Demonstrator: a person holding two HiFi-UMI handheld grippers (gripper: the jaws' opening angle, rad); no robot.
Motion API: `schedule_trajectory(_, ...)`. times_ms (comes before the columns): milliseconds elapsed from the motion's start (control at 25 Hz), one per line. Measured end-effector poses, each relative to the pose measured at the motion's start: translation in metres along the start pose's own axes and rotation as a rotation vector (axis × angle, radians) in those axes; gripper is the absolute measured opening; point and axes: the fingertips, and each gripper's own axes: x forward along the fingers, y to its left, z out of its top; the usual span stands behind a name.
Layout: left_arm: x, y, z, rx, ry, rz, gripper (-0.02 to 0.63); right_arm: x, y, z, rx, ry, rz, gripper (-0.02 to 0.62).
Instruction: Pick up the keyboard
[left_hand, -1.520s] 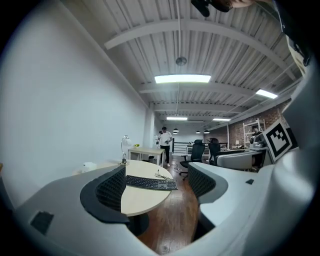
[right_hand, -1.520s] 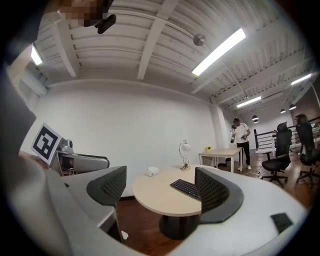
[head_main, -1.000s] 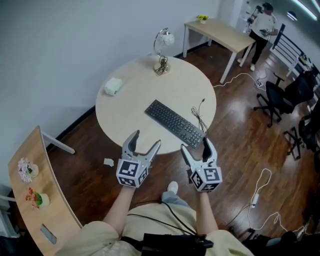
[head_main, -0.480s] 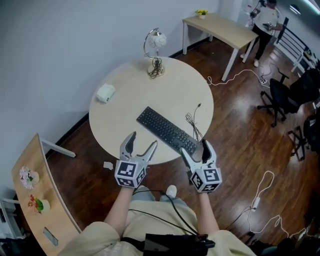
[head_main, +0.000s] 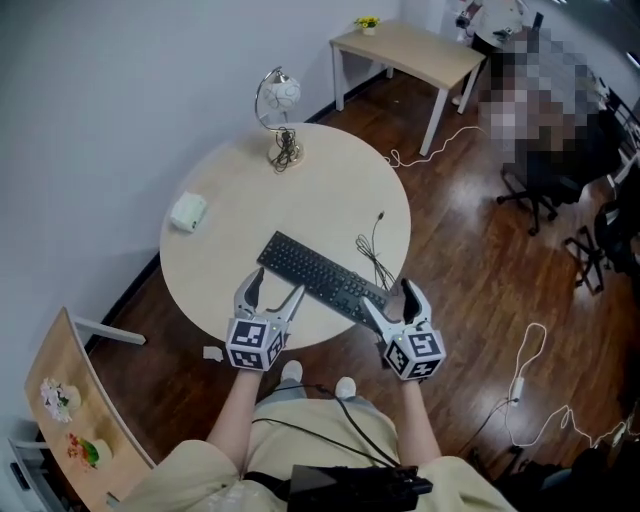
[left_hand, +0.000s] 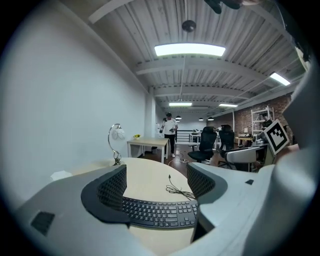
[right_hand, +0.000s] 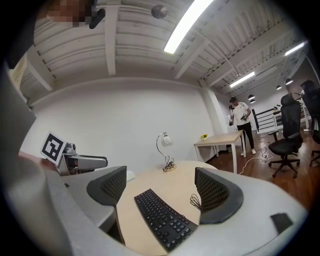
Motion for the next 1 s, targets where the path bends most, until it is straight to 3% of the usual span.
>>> schedule_trajectory(160,0.021,0.010,-0.020,0.008,0.066,-0.046,0.356,0.001,-0.029,-0.042,0.075,0.082,-0.057,0.451)
schedule_trajectory(400,0.048,0.024,-0.063,0.024,0.177,-0.101,0.356,-0.003,-0.069,-0.139,0.233,0.250,-0.154,0.451)
schedule_trajectory(600,0.076,0.059,-0.122,0.030,0.360,-0.113,0.365,0.001,-0.083,-0.192,0.330,0.338,-0.194,0.451)
schedule_trajectory(800,0.107,0.104,-0.170,-0.046,0.527,-0.132,0.384,0.016,-0.086,-0.227,0.395,0.401,-0.212,0.451)
schedule_trajectory(1000,0.133,0.133,-0.214,-0.120,0.689,-0.148,0.460,0.024,-0.095,-0.249,0.457,0.435,-0.246,0.451)
